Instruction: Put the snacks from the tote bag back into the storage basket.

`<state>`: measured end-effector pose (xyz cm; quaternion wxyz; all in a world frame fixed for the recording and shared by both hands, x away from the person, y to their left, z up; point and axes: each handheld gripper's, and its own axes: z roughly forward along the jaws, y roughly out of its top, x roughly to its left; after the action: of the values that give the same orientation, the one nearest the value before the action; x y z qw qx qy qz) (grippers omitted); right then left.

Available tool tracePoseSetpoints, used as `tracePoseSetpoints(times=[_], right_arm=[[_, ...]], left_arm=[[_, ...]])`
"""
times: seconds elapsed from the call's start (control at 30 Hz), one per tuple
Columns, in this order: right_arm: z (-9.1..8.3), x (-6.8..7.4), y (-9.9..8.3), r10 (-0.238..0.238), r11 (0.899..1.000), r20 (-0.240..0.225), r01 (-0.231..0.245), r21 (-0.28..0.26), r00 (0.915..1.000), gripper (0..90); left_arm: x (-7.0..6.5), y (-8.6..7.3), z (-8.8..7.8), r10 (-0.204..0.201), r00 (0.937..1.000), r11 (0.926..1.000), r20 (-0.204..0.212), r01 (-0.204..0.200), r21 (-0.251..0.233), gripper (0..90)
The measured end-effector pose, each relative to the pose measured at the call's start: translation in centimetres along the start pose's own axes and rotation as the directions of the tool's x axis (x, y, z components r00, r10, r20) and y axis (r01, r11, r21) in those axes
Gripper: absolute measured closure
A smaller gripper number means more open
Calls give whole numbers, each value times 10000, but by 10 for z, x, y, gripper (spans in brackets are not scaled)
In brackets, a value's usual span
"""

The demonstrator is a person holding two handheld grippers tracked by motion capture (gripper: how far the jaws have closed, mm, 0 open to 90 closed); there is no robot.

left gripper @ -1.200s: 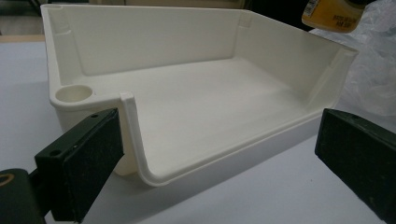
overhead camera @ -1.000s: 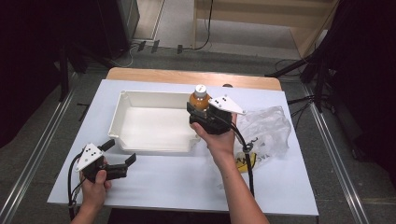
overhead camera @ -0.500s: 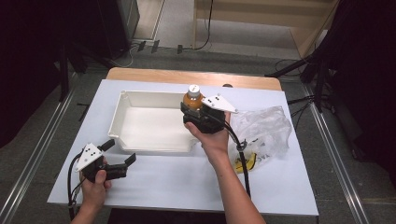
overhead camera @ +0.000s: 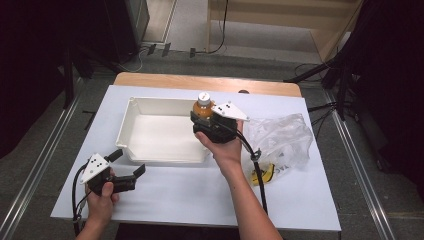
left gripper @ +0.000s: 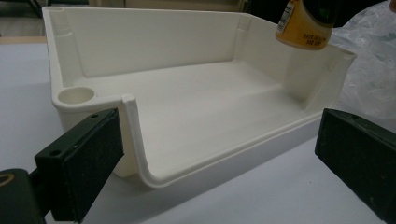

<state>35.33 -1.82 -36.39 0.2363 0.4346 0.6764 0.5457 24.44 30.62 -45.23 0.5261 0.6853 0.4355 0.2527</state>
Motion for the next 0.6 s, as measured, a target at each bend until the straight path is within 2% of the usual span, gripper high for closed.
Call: tracePoseSetpoints(times=[0.6], right_arm=[[9, -6, -21, 73, 9993, 76, -76, 372, 9999, 306]], left_arm=[[0, 0, 0, 1, 10000, 10000, -14, -1, 9, 14]])
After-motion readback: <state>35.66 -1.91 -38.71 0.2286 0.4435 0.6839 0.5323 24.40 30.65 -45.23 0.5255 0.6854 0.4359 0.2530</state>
